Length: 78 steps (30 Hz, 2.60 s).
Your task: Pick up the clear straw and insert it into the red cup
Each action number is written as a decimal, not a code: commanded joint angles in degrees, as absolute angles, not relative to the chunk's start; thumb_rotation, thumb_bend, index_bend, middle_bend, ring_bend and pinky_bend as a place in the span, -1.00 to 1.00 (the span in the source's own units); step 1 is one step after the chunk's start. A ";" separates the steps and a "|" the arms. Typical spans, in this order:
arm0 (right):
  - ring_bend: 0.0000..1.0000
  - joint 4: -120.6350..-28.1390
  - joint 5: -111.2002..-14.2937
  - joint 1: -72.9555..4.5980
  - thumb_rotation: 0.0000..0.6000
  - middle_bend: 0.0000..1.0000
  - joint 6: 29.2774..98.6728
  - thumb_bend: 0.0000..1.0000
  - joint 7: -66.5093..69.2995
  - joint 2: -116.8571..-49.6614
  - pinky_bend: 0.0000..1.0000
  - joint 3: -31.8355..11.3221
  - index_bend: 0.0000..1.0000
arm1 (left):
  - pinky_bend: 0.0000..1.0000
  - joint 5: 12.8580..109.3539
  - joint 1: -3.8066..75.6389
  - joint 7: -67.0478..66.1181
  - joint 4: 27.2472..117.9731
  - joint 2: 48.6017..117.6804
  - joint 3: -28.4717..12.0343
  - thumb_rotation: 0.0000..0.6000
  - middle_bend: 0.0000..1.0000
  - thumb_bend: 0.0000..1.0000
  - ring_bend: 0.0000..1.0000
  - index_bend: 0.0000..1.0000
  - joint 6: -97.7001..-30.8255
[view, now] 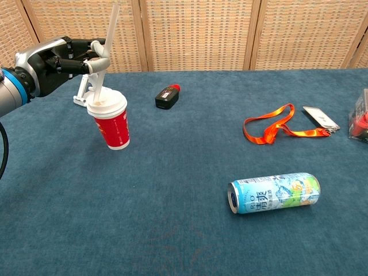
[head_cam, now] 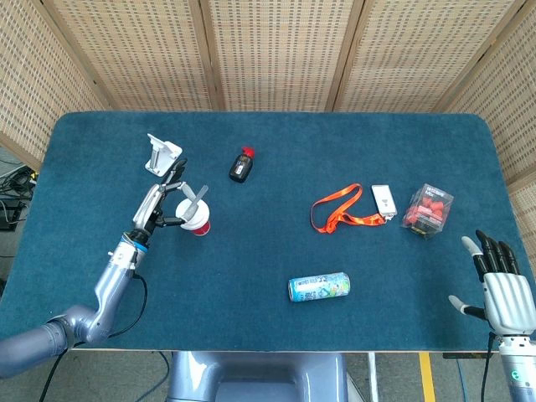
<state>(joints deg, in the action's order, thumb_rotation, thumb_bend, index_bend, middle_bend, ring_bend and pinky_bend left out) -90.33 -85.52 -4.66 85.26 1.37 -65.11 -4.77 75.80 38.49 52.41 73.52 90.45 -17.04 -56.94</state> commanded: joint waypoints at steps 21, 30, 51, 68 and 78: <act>-1.00 -89.87 -85.18 -4.91 1.00 -1.00 84.62 -0.86 1.19 -65.34 -1.00 -4.71 -0.73 | -1.00 76.22 39.19 53.20 71.93 92.10 -16.63 1.00 -1.00 -0.37 -1.00 0.35 -56.61; -1.00 -89.78 -85.26 -4.96 1.00 -1.00 84.60 -0.87 0.90 -65.54 -1.00 -4.64 -0.73 | -1.00 76.88 38.79 52.73 70.02 93.12 -15.48 1.00 -1.00 -0.38 -1.00 0.35 -57.15; -1.00 -89.96 -85.64 -4.96 1.00 -1.00 84.83 -0.86 0.67 -65.63 -1.00 -4.49 -0.73 | -1.00 79.51 37.96 53.00 66.91 92.56 -12.69 1.00 -1.00 -0.52 -1.00 -0.69 -57.69; -1.00 -90.13 -85.70 -4.89 1.00 -1.00 85.08 -0.86 1.03 -65.41 -1.00 -4.55 -0.73 | -1.00 79.04 37.24 54.96 70.62 89.01 -14.04 1.00 -1.00 -0.53 -1.00 -0.94 -59.13; -1.00 -90.26 -85.78 -4.66 1.00 -1.00 85.79 -0.87 1.27 -65.17 -1.00 -4.76 -0.74 | -1.00 76.82 33.29 41.30 81.38 77.40 -16.53 1.00 -1.00 -0.53 -1.00 -0.98 -65.11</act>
